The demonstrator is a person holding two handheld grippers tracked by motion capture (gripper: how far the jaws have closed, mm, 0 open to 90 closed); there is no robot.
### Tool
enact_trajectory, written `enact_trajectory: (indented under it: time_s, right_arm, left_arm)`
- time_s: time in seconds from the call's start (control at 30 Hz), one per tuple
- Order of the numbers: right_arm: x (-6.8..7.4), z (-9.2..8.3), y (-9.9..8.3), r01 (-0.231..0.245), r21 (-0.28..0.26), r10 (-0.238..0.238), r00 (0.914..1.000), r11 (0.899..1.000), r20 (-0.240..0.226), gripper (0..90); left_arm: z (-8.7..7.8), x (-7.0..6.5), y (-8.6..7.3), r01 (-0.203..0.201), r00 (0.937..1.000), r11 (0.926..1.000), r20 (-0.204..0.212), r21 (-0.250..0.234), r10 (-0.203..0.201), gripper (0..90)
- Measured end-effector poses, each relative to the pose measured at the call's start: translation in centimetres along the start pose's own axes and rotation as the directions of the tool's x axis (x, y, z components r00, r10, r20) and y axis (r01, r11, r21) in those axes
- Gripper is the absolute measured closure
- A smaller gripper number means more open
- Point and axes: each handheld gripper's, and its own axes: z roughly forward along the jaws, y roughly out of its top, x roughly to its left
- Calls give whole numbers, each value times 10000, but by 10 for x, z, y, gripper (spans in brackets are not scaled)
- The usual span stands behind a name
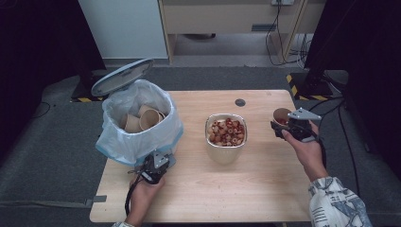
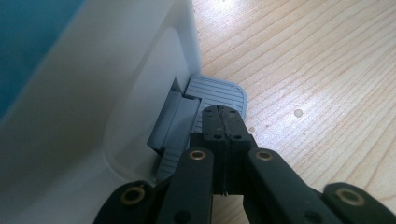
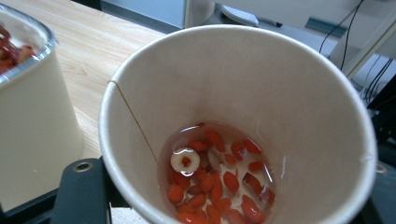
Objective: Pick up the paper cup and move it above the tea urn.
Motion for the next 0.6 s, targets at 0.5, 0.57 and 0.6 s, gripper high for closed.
enact_trajectory:
  time_s: [0.5,0.57,0.6]
  right_arm:
    - [-3,-14,50,768,-454,-772,9970,9960,-68,308]
    - [-3,-14,56,957,-508,-965,9953,9941,-119,308]
    - [-3,-14,58,1053,-548,-1063,9942,9929,-160,308]
  left_arm:
    - [0,0,0,12,10000,10000,26,4,-12,897]
    - [0,1,0,14,10000,10000,34,0,-14,897]
    - [0,1,0,16,10000,10000,40,2,-16,897]
